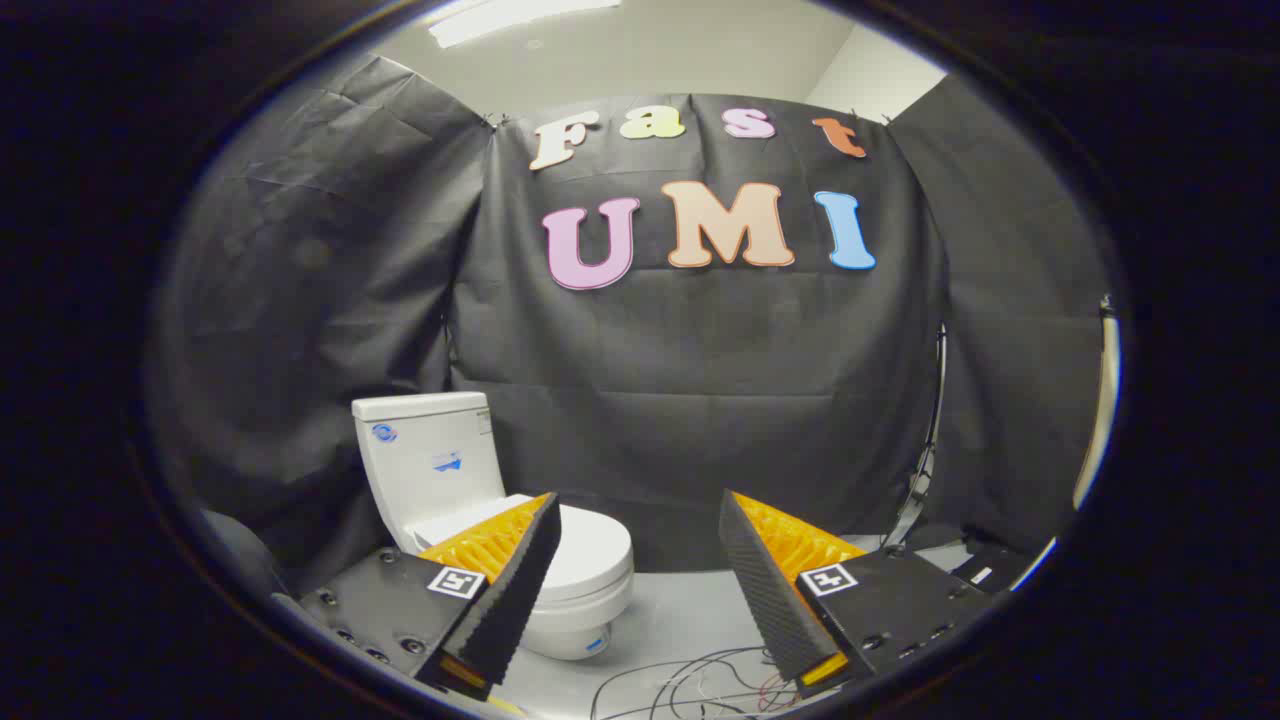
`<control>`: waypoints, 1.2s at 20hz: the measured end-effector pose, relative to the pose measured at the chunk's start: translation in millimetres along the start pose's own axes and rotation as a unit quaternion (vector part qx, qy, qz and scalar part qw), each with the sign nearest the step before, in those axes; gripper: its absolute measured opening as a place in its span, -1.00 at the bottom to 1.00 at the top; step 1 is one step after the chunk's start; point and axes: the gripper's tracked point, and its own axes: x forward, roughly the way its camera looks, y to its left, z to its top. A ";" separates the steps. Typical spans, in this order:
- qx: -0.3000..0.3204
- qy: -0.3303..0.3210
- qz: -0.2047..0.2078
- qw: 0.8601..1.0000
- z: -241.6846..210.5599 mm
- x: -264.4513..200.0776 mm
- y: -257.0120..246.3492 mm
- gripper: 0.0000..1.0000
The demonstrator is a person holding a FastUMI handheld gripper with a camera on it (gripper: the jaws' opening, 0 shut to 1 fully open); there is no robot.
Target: Open the toilet lid.
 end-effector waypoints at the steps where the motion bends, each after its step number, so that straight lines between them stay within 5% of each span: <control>1: 0.000 0.000 0.000 1.000 -0.7 0.1 -0.4 0.97; 13: -0.001 -0.004 0.000 1.000 0.9 2.5 -1.0 0.97; 21: -0.014 -0.015 0.013 1.000 -0.8 79.9 23.0 0.97; 24: -0.094 0.035 0.017 0.995 -38.6 85.5 38.2 0.97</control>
